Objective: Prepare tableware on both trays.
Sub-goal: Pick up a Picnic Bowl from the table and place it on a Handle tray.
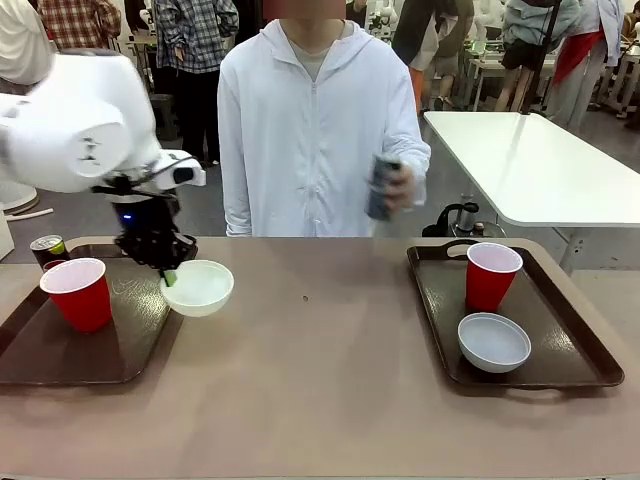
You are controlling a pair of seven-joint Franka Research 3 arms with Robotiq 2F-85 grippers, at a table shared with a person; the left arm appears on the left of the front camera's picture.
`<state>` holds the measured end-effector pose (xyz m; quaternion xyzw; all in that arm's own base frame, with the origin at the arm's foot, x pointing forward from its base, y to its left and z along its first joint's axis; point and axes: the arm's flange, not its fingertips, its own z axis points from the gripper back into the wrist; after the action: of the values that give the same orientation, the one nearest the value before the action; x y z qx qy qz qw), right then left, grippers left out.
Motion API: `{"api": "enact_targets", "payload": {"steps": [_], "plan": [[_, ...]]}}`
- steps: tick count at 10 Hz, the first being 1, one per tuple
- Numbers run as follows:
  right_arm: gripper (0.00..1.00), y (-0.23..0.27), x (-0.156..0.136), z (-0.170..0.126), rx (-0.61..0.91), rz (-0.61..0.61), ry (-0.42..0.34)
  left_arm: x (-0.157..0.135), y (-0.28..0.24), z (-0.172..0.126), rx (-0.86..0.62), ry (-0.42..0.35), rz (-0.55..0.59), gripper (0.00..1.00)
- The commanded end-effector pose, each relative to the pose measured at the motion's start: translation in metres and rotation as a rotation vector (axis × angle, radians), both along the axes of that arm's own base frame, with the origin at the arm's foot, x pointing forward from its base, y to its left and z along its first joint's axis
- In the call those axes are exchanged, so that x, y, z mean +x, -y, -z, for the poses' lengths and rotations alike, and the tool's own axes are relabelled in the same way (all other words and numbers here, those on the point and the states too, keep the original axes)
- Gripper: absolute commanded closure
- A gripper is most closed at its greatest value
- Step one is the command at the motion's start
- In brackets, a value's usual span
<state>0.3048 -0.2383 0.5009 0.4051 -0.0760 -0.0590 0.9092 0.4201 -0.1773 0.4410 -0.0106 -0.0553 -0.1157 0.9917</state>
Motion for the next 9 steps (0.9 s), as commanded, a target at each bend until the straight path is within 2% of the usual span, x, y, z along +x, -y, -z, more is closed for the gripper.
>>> {"api": "enact_targets", "payload": {"steps": [1,6,9], "plan": [[0.01,0.000,0.000,-0.001,0.000,-0.001,0.000,-0.034,-0.038,-0.012,-0.044,0.043,0.030,0.96],[0.01,0.000,0.000,-0.001,0.000,-0.001,0.000,-0.021,-0.109,0.009,-0.084,-0.007,-0.040,0.96],[0.01,0.000,0.000,-0.001,0.000,-0.001,0.000,-0.019,-0.129,0.025,-0.064,-0.048,-0.061,0.96]]}}
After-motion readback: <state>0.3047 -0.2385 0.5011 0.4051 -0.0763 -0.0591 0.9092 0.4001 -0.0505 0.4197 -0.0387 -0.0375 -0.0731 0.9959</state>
